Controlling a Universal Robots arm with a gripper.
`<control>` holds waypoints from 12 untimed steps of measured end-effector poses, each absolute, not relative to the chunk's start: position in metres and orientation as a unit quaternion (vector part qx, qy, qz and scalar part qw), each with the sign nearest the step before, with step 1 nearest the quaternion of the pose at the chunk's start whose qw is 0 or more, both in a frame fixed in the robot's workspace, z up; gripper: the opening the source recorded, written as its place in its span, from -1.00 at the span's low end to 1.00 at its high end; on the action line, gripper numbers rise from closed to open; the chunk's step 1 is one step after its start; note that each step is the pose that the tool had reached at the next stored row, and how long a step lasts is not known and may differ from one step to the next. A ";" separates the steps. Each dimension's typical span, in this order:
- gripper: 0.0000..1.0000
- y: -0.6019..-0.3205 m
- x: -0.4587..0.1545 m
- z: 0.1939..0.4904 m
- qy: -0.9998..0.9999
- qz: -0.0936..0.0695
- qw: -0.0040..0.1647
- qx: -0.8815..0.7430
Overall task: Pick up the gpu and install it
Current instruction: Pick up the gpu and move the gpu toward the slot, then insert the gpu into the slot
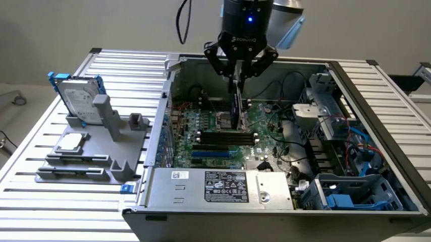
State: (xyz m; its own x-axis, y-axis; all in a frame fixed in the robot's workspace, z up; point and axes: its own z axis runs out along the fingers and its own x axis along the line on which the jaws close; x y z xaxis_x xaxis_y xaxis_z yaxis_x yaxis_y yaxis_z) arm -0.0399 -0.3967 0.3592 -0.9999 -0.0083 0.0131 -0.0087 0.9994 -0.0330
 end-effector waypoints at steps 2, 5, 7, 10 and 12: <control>-0.47 -0.396 -0.035 0.356 -1.000 0.017 0.006 0.005; -0.47 -0.396 -0.026 0.350 -1.000 0.017 0.006 0.007; -0.47 -0.396 -0.022 0.349 -1.000 0.017 0.007 0.008; -0.47 -0.396 -0.022 0.349 -1.000 0.017 0.007 0.008; -0.47 -0.396 -0.022 0.349 -1.000 0.017 0.007 0.008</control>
State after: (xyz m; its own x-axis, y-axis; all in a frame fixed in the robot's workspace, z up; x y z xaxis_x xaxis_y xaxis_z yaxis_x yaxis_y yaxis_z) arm -0.0220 -0.3956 0.3488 -0.9998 -0.0156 0.0145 -0.0161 0.9993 -0.0330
